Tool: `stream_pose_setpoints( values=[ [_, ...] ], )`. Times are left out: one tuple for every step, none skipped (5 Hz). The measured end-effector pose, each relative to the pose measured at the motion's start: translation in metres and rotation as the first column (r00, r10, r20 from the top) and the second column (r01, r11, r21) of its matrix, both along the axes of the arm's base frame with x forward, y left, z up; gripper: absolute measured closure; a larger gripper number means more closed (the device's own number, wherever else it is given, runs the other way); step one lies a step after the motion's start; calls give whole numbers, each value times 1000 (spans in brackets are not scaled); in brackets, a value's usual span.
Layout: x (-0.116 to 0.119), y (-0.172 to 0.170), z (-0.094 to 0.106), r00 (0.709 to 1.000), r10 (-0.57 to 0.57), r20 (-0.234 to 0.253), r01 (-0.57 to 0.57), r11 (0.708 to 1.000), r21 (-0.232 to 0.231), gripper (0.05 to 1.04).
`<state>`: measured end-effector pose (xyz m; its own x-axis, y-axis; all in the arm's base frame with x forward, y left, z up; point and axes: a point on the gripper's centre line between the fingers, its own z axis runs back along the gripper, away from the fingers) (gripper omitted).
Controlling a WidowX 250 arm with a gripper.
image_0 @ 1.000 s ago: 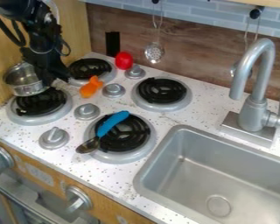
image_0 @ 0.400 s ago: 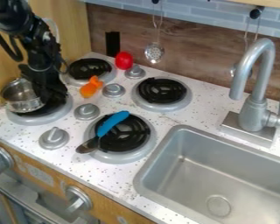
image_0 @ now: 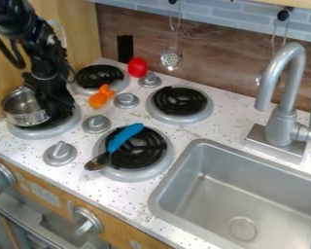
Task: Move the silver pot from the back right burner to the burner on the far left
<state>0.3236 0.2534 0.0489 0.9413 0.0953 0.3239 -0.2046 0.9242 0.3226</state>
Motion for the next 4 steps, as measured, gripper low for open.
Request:
stream_pose_setpoints(
  values=[
    [2, -2, 0, 1000, -9, -14, 10, 1000, 11, 517],
    [12, -15, 2, 997, -65, -29, 66, 997, 32, 211],
    [19, -24, 37, 994, -103, 21, 101, 992, 76, 70],
    [12, -23, 74, 992, -110, 57, 98, 978, 182, 73]
  ],
)
